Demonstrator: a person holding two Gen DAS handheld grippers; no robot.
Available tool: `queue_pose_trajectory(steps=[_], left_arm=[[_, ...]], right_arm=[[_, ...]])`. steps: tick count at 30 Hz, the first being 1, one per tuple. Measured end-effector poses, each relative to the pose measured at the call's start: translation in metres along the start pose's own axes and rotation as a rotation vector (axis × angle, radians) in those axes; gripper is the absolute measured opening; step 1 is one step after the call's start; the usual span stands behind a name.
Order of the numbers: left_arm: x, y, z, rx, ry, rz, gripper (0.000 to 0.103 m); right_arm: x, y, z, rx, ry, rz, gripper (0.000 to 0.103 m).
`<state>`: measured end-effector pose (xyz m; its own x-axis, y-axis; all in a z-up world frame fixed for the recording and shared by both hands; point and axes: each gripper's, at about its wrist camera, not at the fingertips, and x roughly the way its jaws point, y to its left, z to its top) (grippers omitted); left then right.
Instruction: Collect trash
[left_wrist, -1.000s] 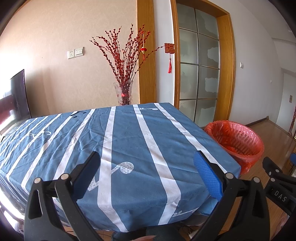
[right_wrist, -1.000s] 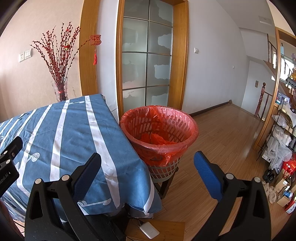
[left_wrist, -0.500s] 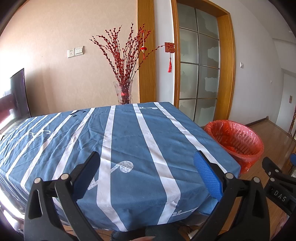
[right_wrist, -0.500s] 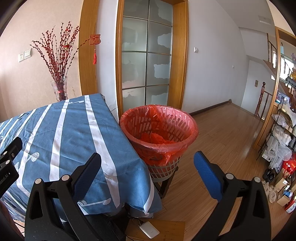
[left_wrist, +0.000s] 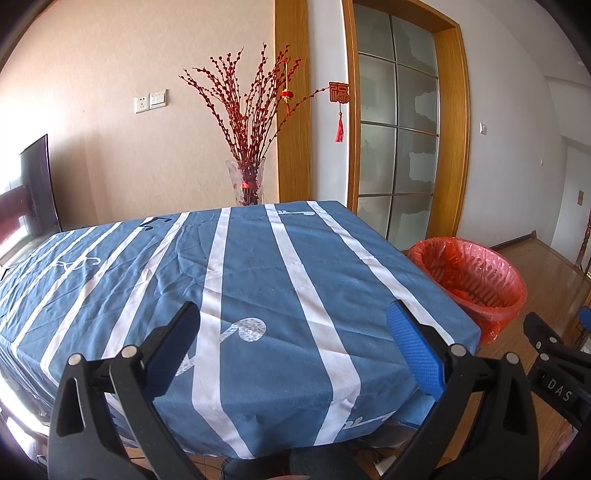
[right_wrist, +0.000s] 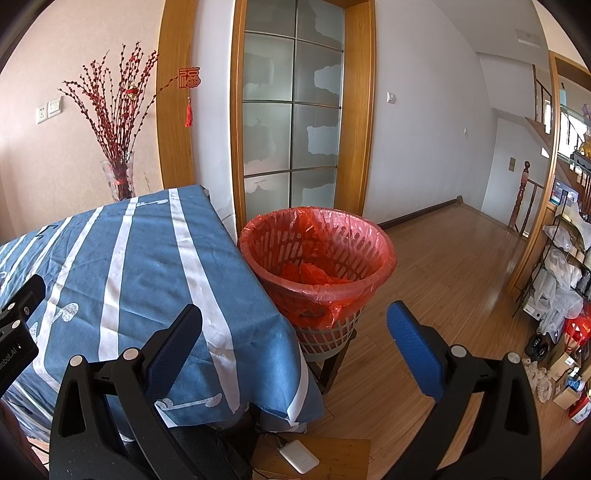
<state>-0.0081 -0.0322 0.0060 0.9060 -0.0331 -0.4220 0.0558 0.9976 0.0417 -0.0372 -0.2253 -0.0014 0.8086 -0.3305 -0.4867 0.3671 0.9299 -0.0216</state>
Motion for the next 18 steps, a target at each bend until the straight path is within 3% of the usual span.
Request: queue_pose_trajectory(steps=[18], left_arm=[[-0.0004, -0.0020, -0.0039, -0.003, 0.005, 0.001, 0.099]], right_arm=[[0.0009, 0.0011, -0.0018, 0.003, 0.005, 0.001, 0.100]])
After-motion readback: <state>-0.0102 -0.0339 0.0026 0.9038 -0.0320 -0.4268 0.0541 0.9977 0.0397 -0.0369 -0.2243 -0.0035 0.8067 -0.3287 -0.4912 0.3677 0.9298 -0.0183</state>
